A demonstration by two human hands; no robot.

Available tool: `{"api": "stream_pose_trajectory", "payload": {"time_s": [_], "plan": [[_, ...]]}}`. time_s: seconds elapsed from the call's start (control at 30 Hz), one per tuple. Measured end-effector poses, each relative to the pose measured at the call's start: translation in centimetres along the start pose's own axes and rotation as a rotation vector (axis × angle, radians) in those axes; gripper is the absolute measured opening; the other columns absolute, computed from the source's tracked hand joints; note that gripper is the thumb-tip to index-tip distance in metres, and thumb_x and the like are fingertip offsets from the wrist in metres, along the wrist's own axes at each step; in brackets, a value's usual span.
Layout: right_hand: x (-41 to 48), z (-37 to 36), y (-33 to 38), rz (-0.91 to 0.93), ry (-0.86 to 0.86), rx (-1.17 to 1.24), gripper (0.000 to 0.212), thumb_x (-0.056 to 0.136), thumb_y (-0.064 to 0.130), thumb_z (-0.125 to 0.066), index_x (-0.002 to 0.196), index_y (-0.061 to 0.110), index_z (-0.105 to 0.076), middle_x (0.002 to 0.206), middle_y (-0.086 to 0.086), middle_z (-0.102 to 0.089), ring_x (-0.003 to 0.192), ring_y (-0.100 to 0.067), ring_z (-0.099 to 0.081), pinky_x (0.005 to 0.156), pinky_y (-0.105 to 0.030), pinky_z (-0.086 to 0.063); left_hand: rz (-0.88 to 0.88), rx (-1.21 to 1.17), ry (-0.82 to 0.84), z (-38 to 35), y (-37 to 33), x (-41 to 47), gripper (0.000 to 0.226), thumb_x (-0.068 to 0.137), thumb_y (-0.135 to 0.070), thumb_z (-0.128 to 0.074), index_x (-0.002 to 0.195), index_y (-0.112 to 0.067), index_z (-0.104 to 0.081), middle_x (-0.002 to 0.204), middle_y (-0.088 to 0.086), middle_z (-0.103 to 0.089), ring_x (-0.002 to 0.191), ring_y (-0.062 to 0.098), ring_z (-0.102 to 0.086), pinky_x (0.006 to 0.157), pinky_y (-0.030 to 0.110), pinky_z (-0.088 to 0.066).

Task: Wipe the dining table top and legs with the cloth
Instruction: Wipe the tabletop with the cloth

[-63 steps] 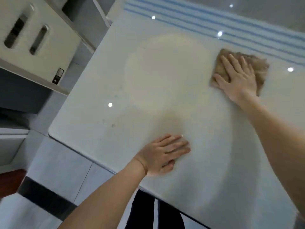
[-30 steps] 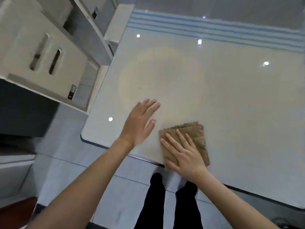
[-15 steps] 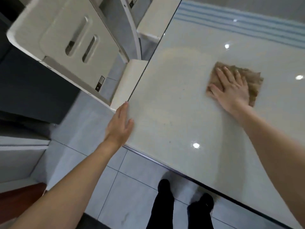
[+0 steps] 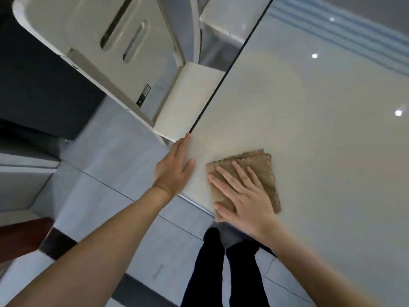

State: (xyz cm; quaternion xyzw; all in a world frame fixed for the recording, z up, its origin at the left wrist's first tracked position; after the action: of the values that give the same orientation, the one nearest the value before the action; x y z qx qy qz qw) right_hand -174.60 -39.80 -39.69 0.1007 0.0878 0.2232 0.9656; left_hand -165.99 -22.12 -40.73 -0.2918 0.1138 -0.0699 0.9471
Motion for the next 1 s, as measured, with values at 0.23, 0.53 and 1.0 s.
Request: {"api": "stream_pose_trajectory", "payload": {"time_s": [0.23, 0.53, 1.0], "plan": [[12.7, 4.3, -14.4, -0.264, -0.083, -0.008, 0.067, 0.090, 0.062, -0.036, 0.151, 0.040, -0.019, 0.159, 0.011, -0.023, 0.149, -0.019, -0.014, 0.121, -0.040, -0.007, 0.047, 0.016, -0.009, 0.0, 0.0, -0.1, 0.068, 0.088, -0.050, -0.025, 0.151, -0.027, -0.020, 0.151, -0.005, -0.035, 0.126, 0.017, -0.045, 0.092, 0.035, -0.044], [1.2, 2.6, -9.2, -0.509, -0.080, 0.055, 0.066, 0.093, 0.057, -0.028, 0.153, 0.030, -0.021, 0.160, 0.003, -0.020, 0.149, -0.029, -0.009, 0.120, -0.050, -0.010, 0.054, 0.010, 0.000, 0.1, 0.0, -0.2, 0.066, 0.088, -0.049, -0.025, 0.151, -0.030, -0.017, 0.151, -0.008, -0.033, 0.123, 0.019, -0.050, 0.087, 0.039, -0.050], [14.5, 4.8, -14.0, -0.057, -0.092, -0.022, 0.066, 0.088, 0.061, -0.033, 0.149, 0.038, -0.028, 0.157, 0.007, -0.030, 0.147, -0.023, -0.020, 0.120, -0.043, -0.011, 0.136, 0.051, 0.009, -0.3, 0.5, -0.2, 0.069, 0.085, -0.054, -0.024, 0.151, -0.038, -0.014, 0.135, -0.009, -0.044, 0.105, 0.015, -0.055, 0.083, 0.031, -0.044]]}}
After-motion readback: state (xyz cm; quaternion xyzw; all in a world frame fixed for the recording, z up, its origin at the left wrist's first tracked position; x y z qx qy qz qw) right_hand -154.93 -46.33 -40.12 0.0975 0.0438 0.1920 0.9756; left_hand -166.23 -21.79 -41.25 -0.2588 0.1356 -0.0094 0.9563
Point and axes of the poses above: each hand's wrist, its own x-axis towards the middle knuckle, its own z-axis out of the back of the hand, y = z × x, the point moved 7 cm from there along x, towards the middle knuckle
